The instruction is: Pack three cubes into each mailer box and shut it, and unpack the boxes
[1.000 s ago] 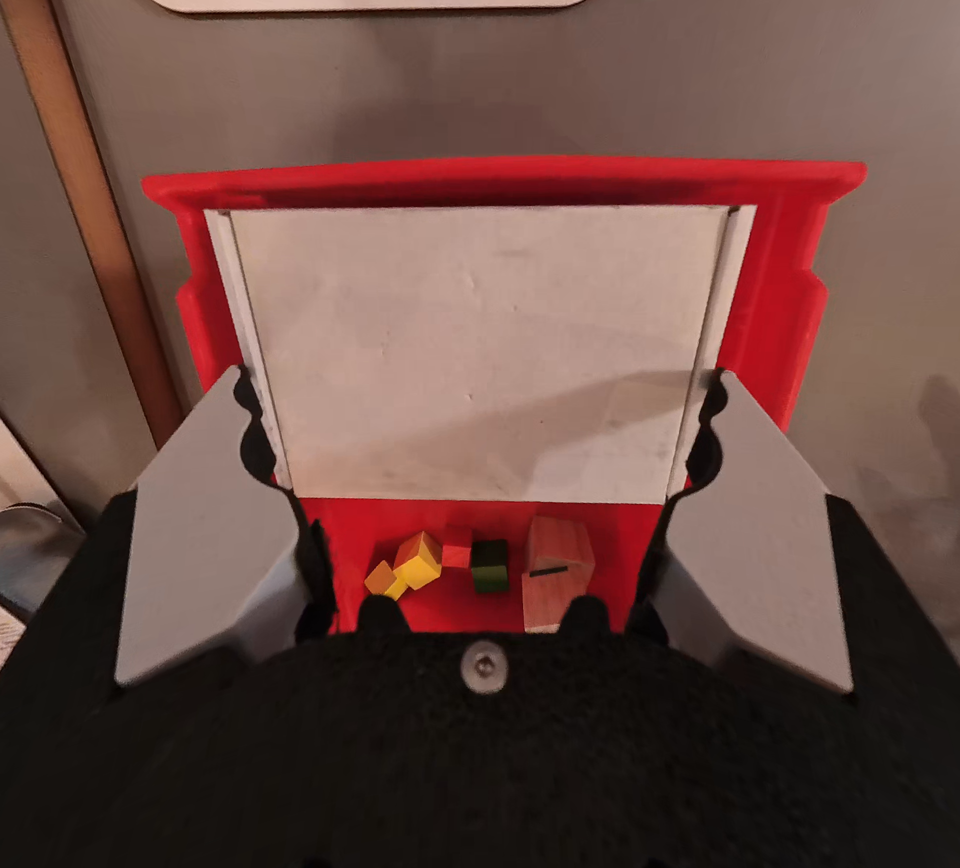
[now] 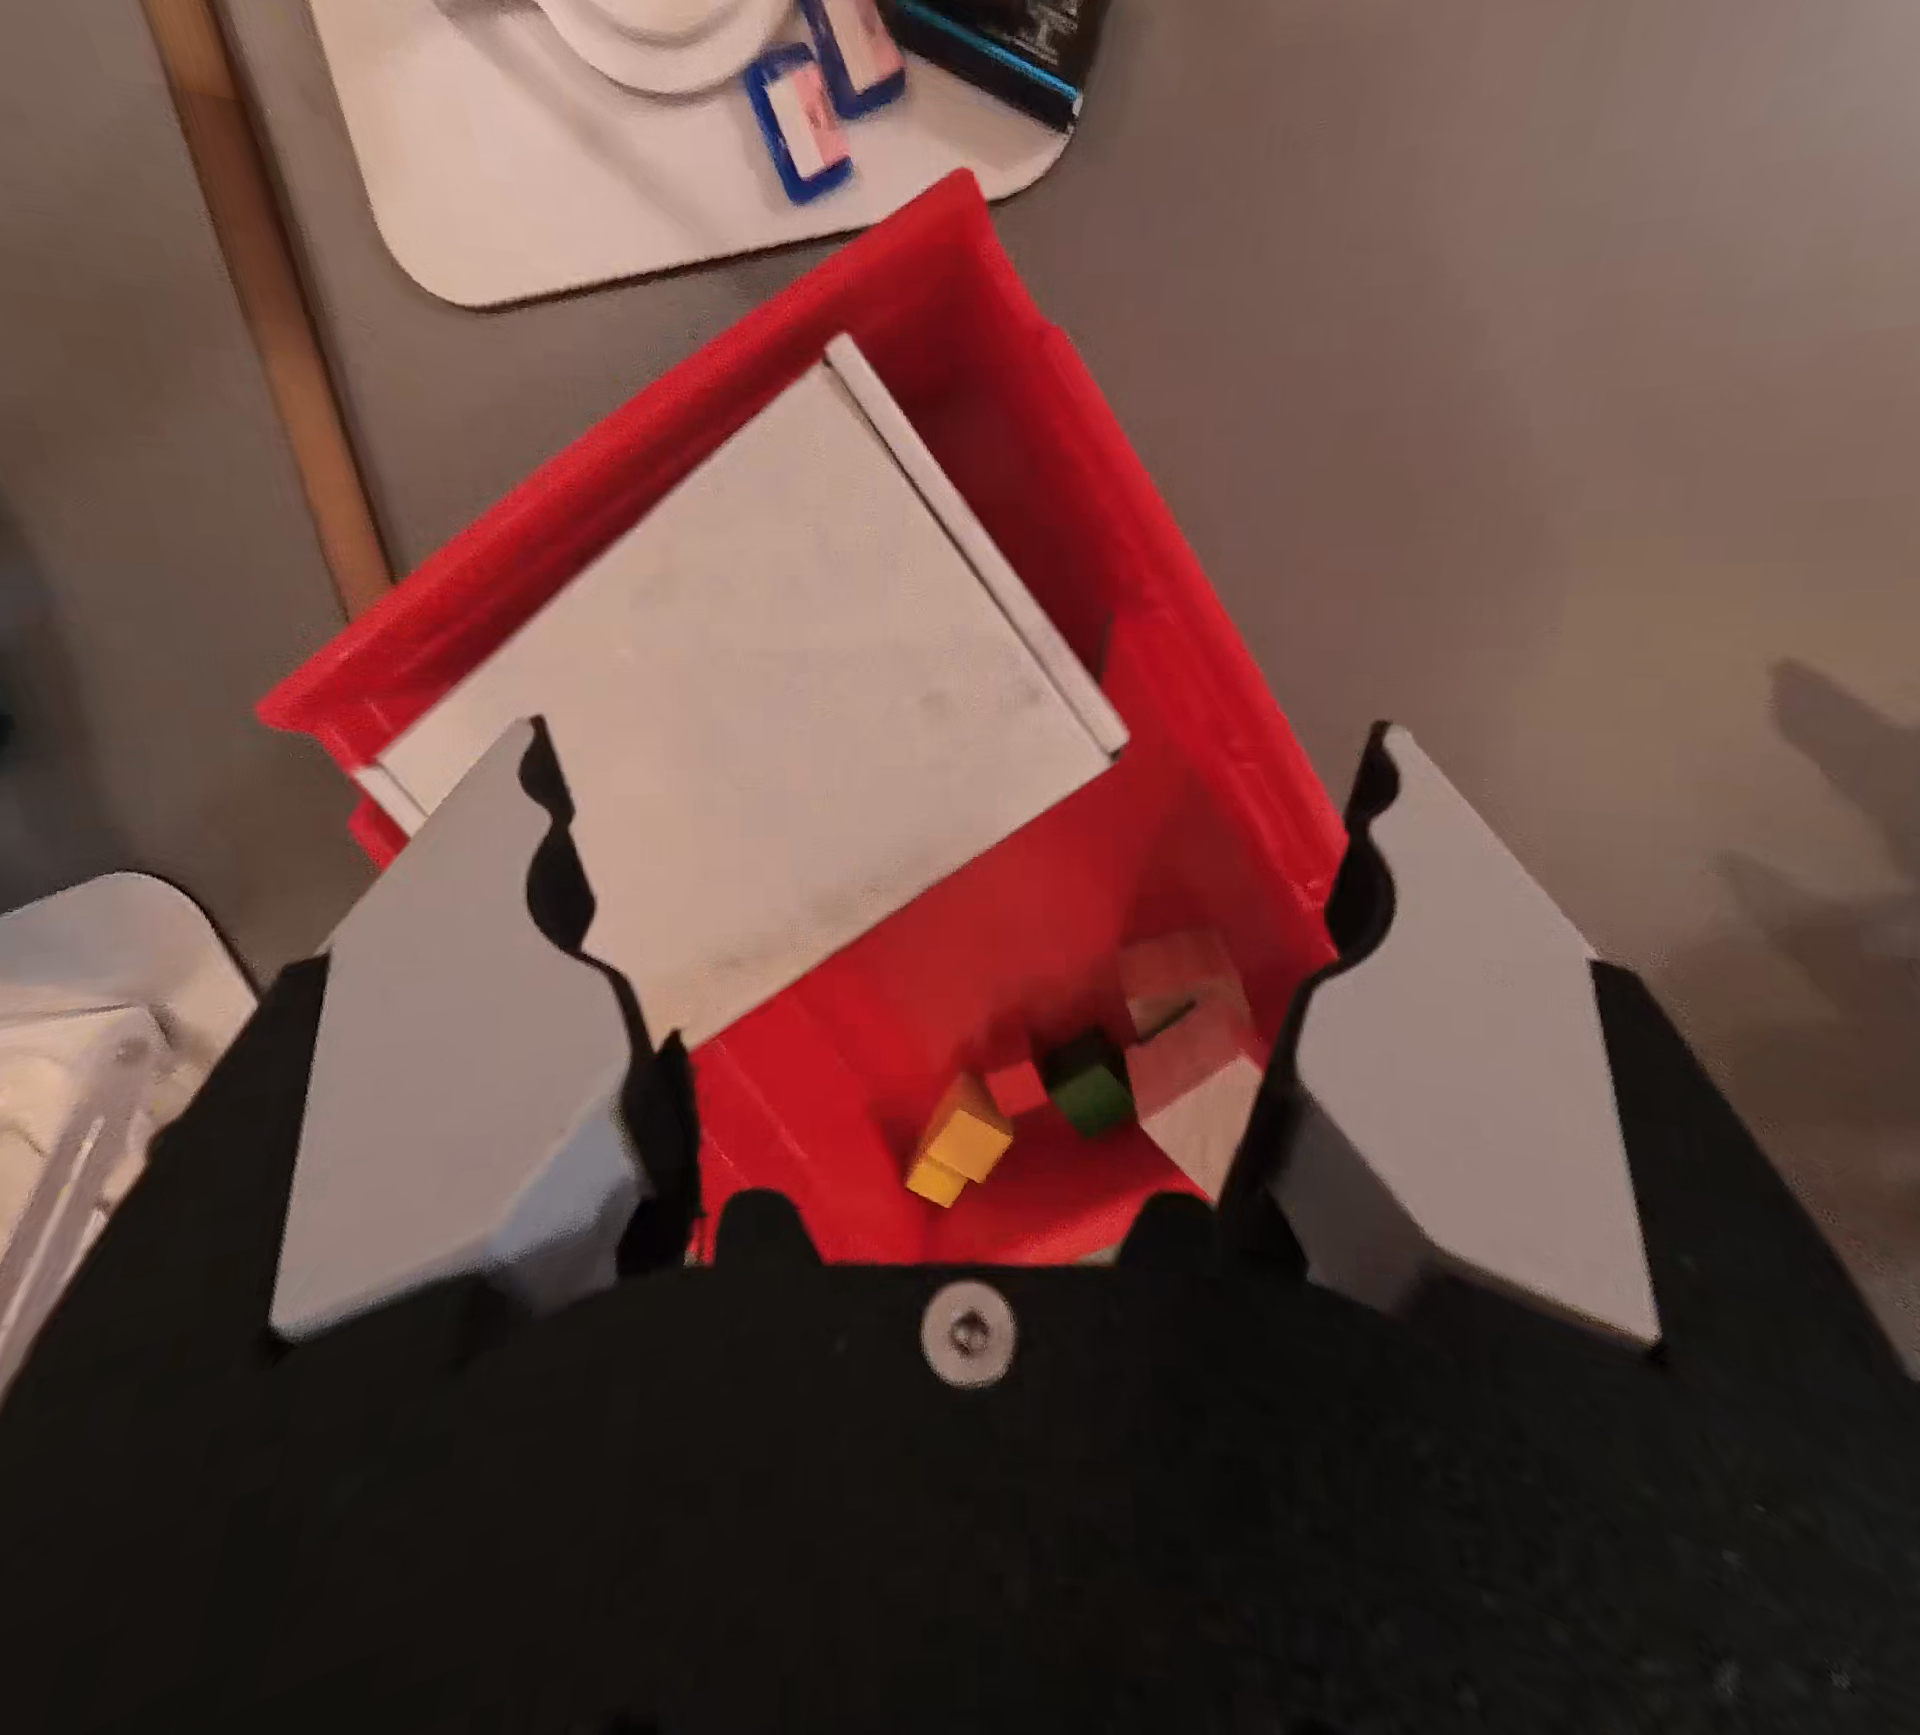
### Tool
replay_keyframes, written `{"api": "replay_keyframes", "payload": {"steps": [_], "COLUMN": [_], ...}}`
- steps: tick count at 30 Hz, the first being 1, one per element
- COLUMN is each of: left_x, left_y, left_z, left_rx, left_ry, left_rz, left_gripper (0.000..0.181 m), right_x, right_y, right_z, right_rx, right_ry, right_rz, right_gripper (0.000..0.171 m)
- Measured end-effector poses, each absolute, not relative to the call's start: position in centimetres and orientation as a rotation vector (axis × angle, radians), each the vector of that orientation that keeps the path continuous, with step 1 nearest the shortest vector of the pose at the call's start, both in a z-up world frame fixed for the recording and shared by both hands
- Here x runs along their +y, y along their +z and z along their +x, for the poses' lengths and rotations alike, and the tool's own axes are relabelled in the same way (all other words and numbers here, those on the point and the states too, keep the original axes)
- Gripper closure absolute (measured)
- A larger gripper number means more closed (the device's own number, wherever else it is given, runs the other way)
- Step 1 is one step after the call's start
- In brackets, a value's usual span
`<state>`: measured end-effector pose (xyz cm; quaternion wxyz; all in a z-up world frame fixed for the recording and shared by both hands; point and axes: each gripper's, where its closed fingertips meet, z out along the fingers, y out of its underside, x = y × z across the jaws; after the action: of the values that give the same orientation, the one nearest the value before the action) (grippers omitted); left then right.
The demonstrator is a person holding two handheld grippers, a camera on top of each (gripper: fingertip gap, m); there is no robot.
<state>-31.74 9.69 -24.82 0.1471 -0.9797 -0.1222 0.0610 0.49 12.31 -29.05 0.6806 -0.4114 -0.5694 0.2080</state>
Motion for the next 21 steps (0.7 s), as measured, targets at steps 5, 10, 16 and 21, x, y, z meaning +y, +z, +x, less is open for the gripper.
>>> {"api": "replay_keyframes", "payload": {"steps": [5,10,16,21], "left_x": [7.8,5.3,4.9,5.4], "left_y": [-25.8,-26.0,-27.9,-30.1], "left_z": [-30.4,-32.4,-34.7,-35.9], "left_rx": [0.117,0.741,0.895,0.906], "left_ry": [0.071,0.354,0.320,0.224], "left_rz": [-2.878,-2.903,-2.964,-2.970], "left_gripper": [0.023,0.033,0.032,0.032], "right_x": [12.0,11.9,12.2,12.4], "right_y": [-29.3,-29.6,-30.1,-30.3], "right_z": [0.4,0.2,0.1,0.1], "right_rx": [-1.301,-1.319,-1.335,-1.341], "right_ry": [0.462,0.463,0.457,0.447], "right_rz": [-0.910,-0.914,-0.935,-0.940], "right_gripper": [0.087,0.087,0.087,0.087]}}
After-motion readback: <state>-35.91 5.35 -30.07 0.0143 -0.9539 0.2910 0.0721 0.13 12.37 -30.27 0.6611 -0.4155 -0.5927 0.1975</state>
